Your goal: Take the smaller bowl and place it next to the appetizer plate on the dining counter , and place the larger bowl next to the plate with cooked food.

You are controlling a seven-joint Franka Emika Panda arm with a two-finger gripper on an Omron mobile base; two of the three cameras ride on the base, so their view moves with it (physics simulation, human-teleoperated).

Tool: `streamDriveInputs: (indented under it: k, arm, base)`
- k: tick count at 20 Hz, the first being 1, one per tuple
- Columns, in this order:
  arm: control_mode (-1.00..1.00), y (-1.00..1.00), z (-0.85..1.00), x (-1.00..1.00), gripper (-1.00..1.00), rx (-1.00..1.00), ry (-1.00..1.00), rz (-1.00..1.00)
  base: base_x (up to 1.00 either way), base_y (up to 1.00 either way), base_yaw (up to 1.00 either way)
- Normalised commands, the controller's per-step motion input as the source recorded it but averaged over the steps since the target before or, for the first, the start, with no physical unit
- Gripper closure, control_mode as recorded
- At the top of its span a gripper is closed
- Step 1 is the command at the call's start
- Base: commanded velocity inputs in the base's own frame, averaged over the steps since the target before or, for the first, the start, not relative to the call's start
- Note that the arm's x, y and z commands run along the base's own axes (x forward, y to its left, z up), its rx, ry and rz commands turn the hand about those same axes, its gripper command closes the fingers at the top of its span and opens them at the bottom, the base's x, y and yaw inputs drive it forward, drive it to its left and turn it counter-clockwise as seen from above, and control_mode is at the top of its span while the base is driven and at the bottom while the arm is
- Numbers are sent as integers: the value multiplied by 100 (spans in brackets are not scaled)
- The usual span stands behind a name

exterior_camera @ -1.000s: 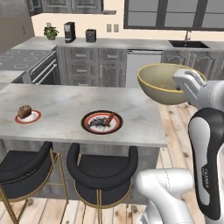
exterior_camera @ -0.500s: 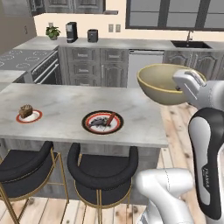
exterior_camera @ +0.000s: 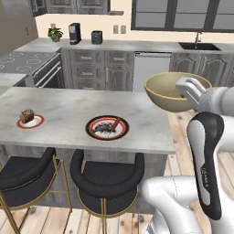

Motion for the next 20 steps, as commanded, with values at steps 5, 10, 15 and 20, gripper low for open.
streamDriveInputs:
  k: [5,10,15,20]
  arm:
    - [-100,-17,-41,13,100,0,13,0]
    - [-100,0,-56,4,100,0,11,3]
    - [-100,0,-53,18,100,0,3,6]
    - [-100,0,-48,44,100,2,0,5]
  base:
    - [0,0,0]
    - [0,0,0]
    - [0,0,0]
    - [0,0,0]
